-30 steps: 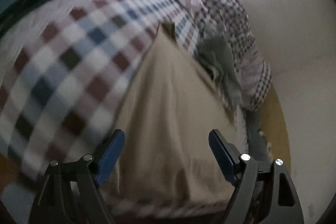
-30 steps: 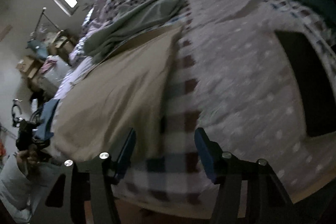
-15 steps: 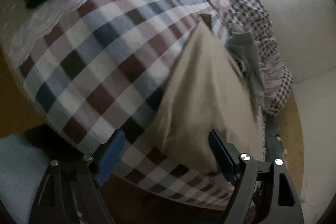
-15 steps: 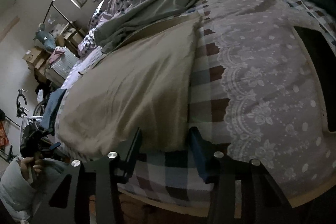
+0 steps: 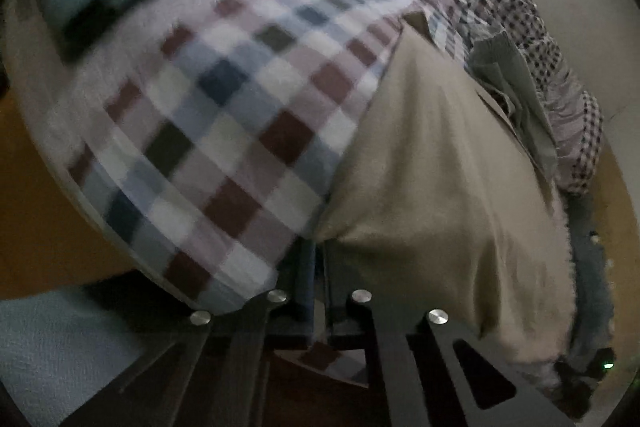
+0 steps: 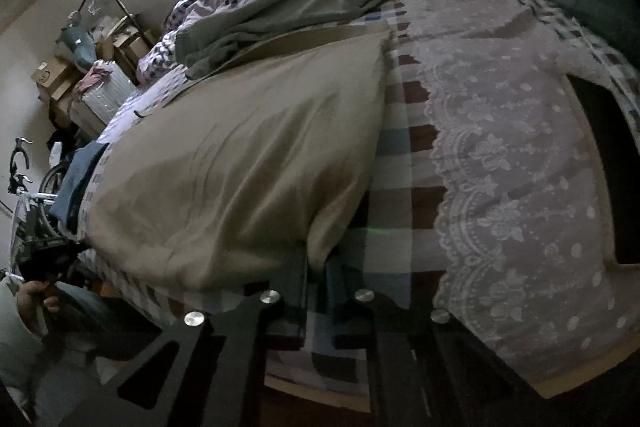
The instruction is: Fold clothes
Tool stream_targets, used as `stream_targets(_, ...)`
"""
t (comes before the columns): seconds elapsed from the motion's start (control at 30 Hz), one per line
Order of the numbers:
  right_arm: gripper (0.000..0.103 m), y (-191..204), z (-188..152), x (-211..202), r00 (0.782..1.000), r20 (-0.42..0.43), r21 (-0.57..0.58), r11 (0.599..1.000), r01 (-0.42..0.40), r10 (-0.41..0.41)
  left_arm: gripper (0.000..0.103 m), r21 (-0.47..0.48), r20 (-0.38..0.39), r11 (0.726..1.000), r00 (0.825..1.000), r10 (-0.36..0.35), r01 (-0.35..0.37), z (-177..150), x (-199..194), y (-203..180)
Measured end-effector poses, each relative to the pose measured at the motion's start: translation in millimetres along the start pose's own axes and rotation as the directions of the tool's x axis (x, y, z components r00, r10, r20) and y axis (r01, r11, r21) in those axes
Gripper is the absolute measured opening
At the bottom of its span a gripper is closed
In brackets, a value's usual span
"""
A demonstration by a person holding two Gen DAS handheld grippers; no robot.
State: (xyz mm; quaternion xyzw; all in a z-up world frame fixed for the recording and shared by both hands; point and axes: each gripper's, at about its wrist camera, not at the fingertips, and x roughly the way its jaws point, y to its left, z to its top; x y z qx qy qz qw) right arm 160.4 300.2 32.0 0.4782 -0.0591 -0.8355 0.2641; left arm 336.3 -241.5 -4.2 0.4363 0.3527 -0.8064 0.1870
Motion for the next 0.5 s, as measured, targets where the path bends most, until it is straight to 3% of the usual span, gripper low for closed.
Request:
stream_targets(0.17,0.003,-9,-2,-13,0.998,0.014,0.011,0.999,0.054,-0.054,0.001,0.04,0.087,0.998,0.995,0.052,-0.056,6,-26,1)
stream_targets(0.37,0.003,-15,-3,-16,0.997,-0.013,0.01,0.997,0.078,-0.078,0.001,0.046,0.066,0.991,0.991,0.121,-0.124,4,-25,2)
stream_targets(0.5,0.007,-22,-2,-21,0.999,-0.01,0.048,0.998,0.051,-0.051,0.001,-0.003,0.057,0.994,0.992,0.112,-0.112,9,-27,11)
